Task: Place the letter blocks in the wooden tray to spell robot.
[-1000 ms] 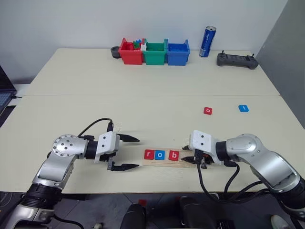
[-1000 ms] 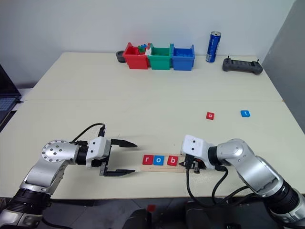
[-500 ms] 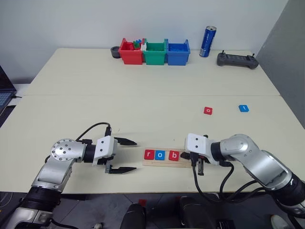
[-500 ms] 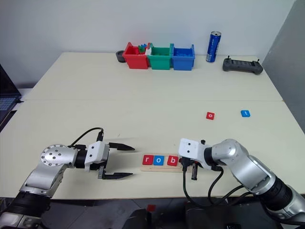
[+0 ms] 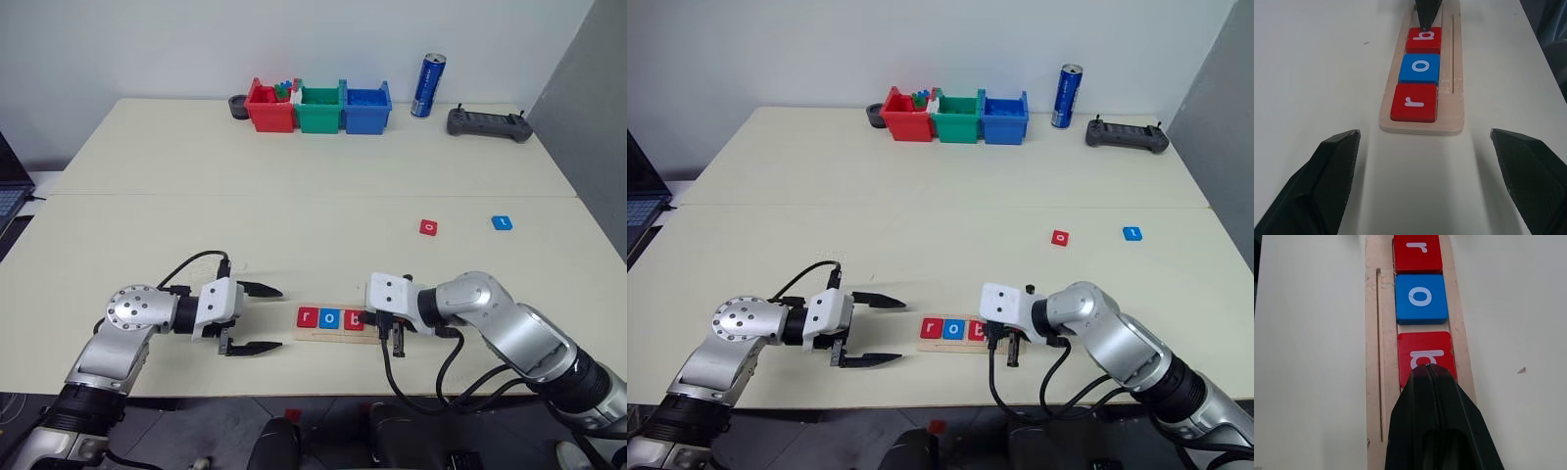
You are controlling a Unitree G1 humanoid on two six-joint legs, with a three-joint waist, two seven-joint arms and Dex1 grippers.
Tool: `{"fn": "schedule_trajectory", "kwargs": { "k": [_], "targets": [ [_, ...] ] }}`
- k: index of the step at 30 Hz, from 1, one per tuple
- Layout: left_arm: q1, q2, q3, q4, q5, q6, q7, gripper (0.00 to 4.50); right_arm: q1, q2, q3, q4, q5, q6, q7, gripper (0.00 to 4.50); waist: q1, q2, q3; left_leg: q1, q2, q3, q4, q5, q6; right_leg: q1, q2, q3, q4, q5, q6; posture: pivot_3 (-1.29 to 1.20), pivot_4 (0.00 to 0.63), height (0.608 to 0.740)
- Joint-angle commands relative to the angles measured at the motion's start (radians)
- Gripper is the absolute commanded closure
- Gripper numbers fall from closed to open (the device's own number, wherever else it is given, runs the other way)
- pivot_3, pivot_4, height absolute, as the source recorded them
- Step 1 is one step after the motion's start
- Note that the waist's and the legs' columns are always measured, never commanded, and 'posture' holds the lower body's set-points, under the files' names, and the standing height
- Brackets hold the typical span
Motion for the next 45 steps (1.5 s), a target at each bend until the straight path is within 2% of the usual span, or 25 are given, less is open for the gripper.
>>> {"fn": "schedule_trajectory", "kwargs": {
  "k": [1, 6, 10, 18, 31, 35, 39, 42, 45],
  "targets": [
    [-0.006, 0.003, 0.008, -0.045, -0.013, 0.014, 0.010, 0.00, -0.010, -0.007, -0.016, -0.015, -0.008, -0.024, 0.009, 4.48, 0.000, 0.000, 0.000, 0.000, 0.000, 0.000, 0.000, 0.000, 0.000, 0.000, 0.000, 0.000, 0.000, 0.000, 0.000, 0.00, 0.150, 0.740],
    [-0.002, 0.005, 0.009, -0.062, -0.014, 0.027, 0.016, 0.00, 0.031, -0.069, -0.060, -0.074, 0.016, -0.027, 0.031, 4.48, 0.001, 0.000, 0.000, 0.000, 0.000, 0.000, 0.000, 0.000, 0.000, 0.000, 0.000, 0.000, 0.000, 0.000, 0.000, 0.00, 0.150, 0.740],
    [-0.005, 0.004, 0.009, -0.070, -0.014, 0.039, 0.017, 0.00, 0.062, -0.095, -0.046, -0.059, -0.015, -0.065, 0.024, 4.48, 0.000, 0.000, 0.000, 0.000, 0.000, 0.000, 0.000, 0.000, 0.000, 0.000, 0.000, 0.000, 0.000, 0.000, 0.000, 0.00, 0.150, 0.740],
    [-0.012, 0.002, 0.009, -0.081, -0.012, 0.055, 0.021, 0.00, 0.065, -0.038, 0.000, 0.030, -0.073, -0.147, 0.008, 4.48, 0.000, 0.000, 0.000, 0.000, 0.000, 0.000, 0.000, 0.000, 0.000, 0.000, 0.000, 0.000, 0.000, 0.000, 0.000, 0.00, 0.150, 0.740],
    [0.012, -0.003, 0.010, -0.088, -0.011, 0.050, 0.043, 0.00, 0.054, 0.026, -0.015, 0.090, -0.094, -0.189, 0.029, 4.48, 0.000, 0.000, 0.000, 0.001, 0.000, 0.000, 0.000, 0.000, 0.000, 0.000, 0.000, 0.000, 0.000, 0.000, 0.000, 0.00, 0.150, 0.740],
    [0.022, -0.003, 0.014, -0.093, -0.012, 0.048, 0.050, 0.00, 0.053, 0.012, -0.034, 0.087, -0.090, -0.198, 0.043, 4.48, 0.000, 0.000, 0.000, 0.001, 0.000, 0.000, 0.000, 0.000, 0.000, 0.000, 0.000, 0.000, 0.000, 0.000, 0.000, 0.00, 0.150, 0.740],
    [0.029, 0.002, 0.017, -0.108, -0.017, 0.058, 0.058, 0.00, 0.055, -0.038, -0.112, 0.044, -0.046, -0.196, 0.077, 4.48, 0.000, 0.000, 0.000, 0.000, 0.000, 0.000, 0.000, 0.000, 0.000, 0.000, 0.000, 0.000, 0.000, 0.000, 0.000, 0.00, 0.150, 0.740],
    [0.030, 0.005, 0.018, -0.120, -0.021, 0.069, 0.061, 0.00, 0.056, -0.077, -0.189, 0.017, 0.004, -0.176, 0.099, 3.66, 0.002, 0.000, 0.000, 0.000, 0.000, 0.000, 0.000, 0.000, 0.000, 0.000, 0.000, 0.000, 0.000, 0.000, 0.000, 0.00, 0.150, 0.740],
    [0.026, 0.005, 0.020, -0.132, -0.024, 0.083, 0.063, 0.00, 0.066, -0.102, -0.250, -0.003, 0.041, -0.151, 0.102, 2.57, 0.002, 0.000, 0.000, 0.000, 0.000, 0.000, 0.000, 0.000, 0.000, 0.000, 0.000, 0.000, 0.000, 0.000, 0.000, 0.00, 0.150, 0.740]
  ]
}}
